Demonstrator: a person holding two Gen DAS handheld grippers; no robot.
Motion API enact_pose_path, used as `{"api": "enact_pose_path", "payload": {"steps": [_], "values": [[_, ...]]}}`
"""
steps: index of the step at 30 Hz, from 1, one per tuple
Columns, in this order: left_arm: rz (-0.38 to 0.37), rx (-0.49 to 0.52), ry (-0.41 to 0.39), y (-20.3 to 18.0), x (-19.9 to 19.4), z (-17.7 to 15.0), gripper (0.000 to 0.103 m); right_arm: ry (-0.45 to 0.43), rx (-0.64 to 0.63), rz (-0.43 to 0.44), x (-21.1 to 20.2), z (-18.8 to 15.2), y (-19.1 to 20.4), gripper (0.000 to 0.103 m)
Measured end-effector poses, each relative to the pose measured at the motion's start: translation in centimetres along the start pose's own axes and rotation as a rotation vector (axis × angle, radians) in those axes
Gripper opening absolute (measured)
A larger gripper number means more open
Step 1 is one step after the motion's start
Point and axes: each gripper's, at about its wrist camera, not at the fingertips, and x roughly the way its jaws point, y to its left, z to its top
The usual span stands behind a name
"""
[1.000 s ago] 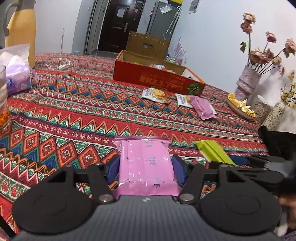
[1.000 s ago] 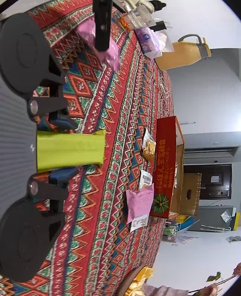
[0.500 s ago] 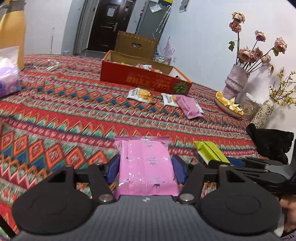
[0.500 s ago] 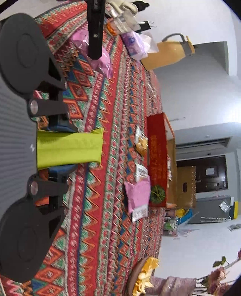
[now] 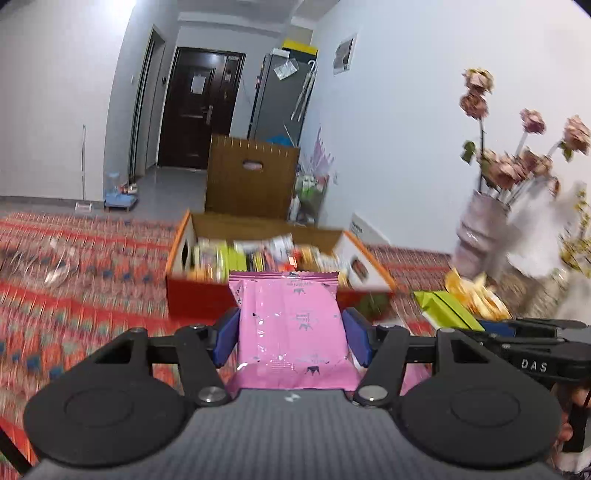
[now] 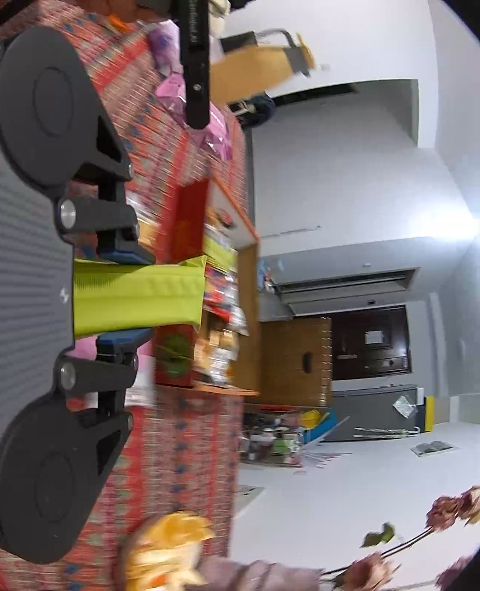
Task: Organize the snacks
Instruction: 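Carry the pink packet and yellow-green bar into the box, then open both tools in the box and pull them back toward the table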
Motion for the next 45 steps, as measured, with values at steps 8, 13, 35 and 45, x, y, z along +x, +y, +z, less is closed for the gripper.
{"api": "enact_pose_path", "payload": {"steps": [8, 13, 35, 45], "values": [[-0.015, -0.044, 0.028, 2.4, 10.7, 6.1, 0.061, 0.02, 0.082, 0.008, 11.8, 8.0, -3.1, 0.034], [-0.009, -0.116, 0.085, 4.5, 17.1, 7.0, 0.061, 0.092, 0.23, 0.008, 19.4, 9.3, -5.0, 0.034], [0.038, -0.018, 0.167, 3.6, 21.7, 3.3, 0.078, 0.186, 0.216, -0.022, 26.1, 6.5, -4.2, 0.048], [0.018, 0.032, 0.097, 1.3, 12.9, 5.2, 0.083, 0.077, 0.107, -0.056, 14.1, 9.4, -3.2, 0.055]]}}
